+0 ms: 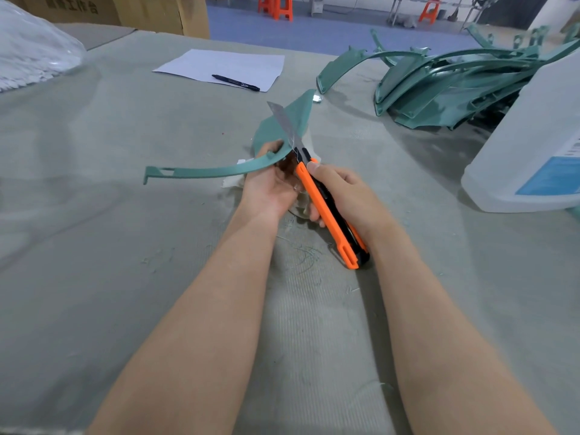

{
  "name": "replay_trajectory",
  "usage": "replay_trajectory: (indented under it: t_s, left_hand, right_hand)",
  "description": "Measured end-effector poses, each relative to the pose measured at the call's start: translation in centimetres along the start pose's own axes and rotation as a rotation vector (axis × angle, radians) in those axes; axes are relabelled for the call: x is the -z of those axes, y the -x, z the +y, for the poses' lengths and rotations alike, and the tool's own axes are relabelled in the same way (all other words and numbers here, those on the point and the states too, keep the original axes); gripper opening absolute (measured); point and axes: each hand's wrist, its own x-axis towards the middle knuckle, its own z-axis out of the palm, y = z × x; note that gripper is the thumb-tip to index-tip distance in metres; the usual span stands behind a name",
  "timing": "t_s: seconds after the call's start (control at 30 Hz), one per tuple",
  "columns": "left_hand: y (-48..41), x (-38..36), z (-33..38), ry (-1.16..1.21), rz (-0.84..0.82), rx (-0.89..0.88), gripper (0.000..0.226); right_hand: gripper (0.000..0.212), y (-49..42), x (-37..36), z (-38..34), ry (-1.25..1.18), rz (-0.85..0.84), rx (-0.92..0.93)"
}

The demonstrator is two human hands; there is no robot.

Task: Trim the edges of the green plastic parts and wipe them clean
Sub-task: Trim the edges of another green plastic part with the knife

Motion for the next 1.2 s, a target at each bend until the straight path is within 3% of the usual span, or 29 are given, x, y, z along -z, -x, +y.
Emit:
replay_trajectory:
  t_s: [0.37,0.5,0.63,0.83,1.2]
  left_hand:
    - [0.08,0.31,0.20,0.154,-0.079,0.081,0.031]
    - [-0.03,0.11,0.07,0.130,-0.039,0.060,0.028]
    - [-0.13,0.13,0.02,0.260,-0.043,0.026,0.023]
    - [-0.15,0.10,-0.08,0.127,-0.026,0.001,0.030]
    - [0.04,0.02,-0.13,0.102,-0.032,0.073,0.024]
  right_hand:
    - [0.040,0.39,-0.35,-0.30,-0.007,-0.107,-0.019]
    - [0.039,0.35,0.06,-0.20,-0.108,0.000,-0.026]
    - [0.039,0.27,0.43,0.00,-0.151,0.114,-0.027]
    - [0.038,-0.10,-0.17,0.20,0.002,0.058,-0.017]
    - [0.037,0.13,-0.14,0.13,-0.041,-0.051,0.024]
